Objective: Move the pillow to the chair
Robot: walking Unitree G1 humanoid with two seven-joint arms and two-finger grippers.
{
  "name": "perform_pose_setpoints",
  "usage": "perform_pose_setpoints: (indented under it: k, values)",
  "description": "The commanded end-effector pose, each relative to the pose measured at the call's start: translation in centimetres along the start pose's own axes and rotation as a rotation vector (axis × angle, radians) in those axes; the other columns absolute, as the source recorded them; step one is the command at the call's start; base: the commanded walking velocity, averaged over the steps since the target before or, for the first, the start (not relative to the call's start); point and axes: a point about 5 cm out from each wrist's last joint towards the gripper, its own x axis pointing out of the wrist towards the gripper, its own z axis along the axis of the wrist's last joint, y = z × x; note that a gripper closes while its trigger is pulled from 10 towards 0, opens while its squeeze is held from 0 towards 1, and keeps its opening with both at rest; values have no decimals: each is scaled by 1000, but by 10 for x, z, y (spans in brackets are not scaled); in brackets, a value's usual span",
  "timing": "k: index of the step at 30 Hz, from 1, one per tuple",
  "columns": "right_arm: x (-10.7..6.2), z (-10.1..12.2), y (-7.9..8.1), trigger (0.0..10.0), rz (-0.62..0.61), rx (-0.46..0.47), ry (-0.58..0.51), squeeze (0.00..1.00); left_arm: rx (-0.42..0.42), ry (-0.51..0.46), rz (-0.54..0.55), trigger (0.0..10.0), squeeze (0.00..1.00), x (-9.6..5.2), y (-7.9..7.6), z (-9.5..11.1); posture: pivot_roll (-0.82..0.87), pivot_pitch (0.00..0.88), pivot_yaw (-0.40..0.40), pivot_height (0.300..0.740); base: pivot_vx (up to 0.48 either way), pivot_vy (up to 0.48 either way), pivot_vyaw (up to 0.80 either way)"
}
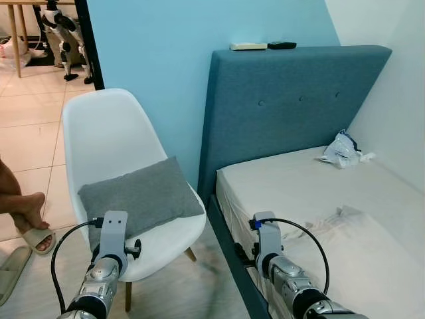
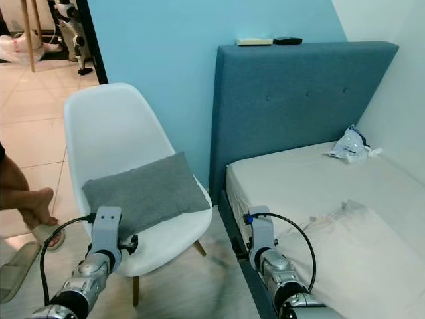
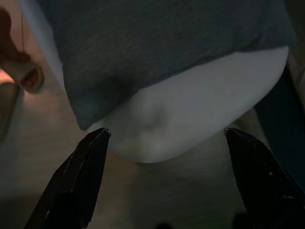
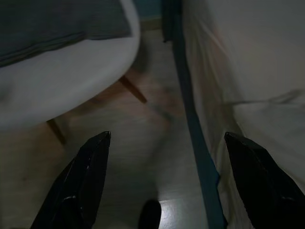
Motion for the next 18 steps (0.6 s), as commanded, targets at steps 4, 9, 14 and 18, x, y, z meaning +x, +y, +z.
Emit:
perform_pose_setpoints:
  k: [4,9,14,18]
  values:
    - [-1,-3,-5,10000,-31,55,18,0,-13,7,-11,10000,0,-2,-5,-5,33,23,-72,740,0,0,0]
    - [-1,0,-7,10000,-44,74,-9,0,-1,27,-50,10000,0,-3,-11,-10,-2,6,-59,740,0,0,0]
    - [-5,-11,-15,10000,-42,-21,48,0,55,66,-36,10000,0,-6,-19,-20,-18,16,-82,740,0,0,0]
    - [-9,-20,-20,10000,-50,-16,64,0,53,80,-53,10000,0,-10,-24,-29,-25,26,-65,740,0,0,0]
